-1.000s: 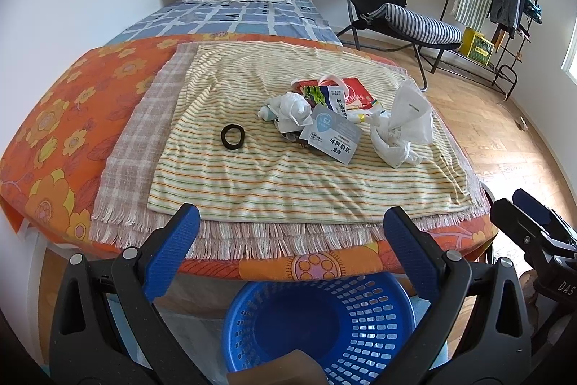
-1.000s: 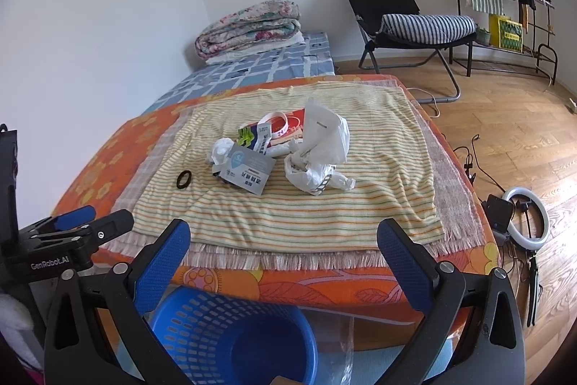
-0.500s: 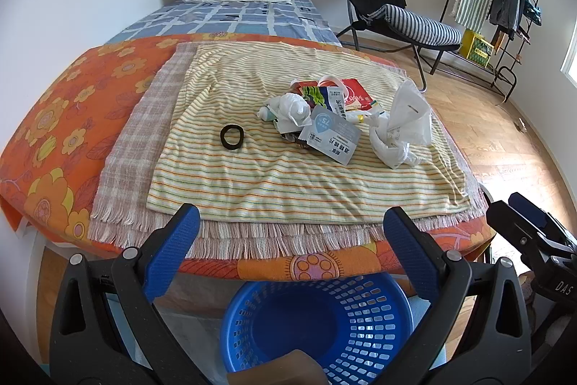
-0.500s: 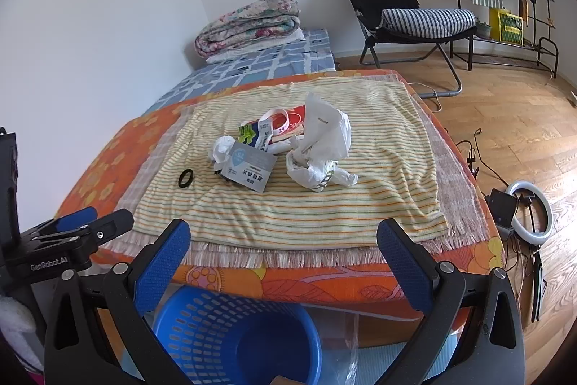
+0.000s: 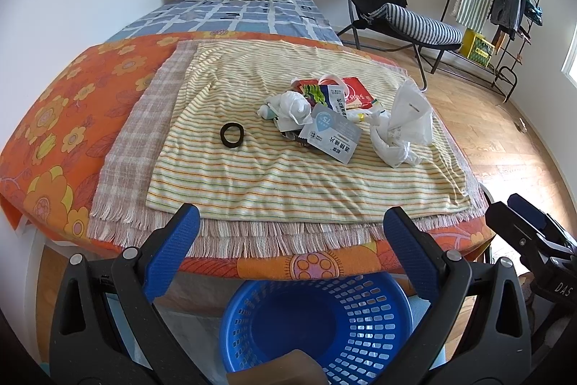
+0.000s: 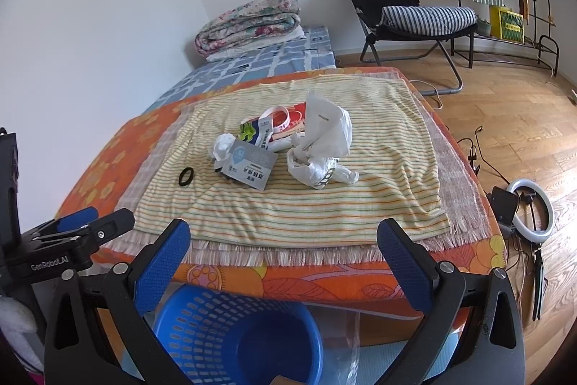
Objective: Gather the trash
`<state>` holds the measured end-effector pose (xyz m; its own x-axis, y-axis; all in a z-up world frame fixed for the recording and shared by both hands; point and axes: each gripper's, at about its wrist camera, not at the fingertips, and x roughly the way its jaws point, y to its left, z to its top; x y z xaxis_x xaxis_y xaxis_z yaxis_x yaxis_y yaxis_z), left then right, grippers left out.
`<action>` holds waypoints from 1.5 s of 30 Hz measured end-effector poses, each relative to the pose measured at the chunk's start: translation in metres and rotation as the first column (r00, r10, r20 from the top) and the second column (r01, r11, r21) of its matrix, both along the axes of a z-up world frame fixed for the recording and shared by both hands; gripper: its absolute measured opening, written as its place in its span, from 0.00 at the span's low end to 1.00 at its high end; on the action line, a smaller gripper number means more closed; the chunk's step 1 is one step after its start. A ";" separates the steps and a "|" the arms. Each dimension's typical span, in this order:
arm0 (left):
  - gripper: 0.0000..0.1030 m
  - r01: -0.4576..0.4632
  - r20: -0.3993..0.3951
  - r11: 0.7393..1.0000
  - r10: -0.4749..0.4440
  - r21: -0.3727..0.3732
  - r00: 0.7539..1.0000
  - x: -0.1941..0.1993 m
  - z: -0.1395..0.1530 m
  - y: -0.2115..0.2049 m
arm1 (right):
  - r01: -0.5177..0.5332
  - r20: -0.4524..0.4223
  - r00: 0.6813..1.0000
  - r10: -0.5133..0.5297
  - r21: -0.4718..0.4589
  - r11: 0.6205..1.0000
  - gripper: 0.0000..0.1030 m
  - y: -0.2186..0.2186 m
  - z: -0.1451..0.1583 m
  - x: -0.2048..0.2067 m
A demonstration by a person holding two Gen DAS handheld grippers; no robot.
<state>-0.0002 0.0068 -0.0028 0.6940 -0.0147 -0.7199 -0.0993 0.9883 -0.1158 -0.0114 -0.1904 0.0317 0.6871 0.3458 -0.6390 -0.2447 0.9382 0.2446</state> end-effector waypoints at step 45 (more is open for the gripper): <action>0.83 -0.036 -0.125 0.996 0.026 -0.077 0.992 0.080 -0.050 0.070 | 0.005 -0.066 0.998 -0.011 -0.096 0.995 1.00 0.006 -0.026 0.083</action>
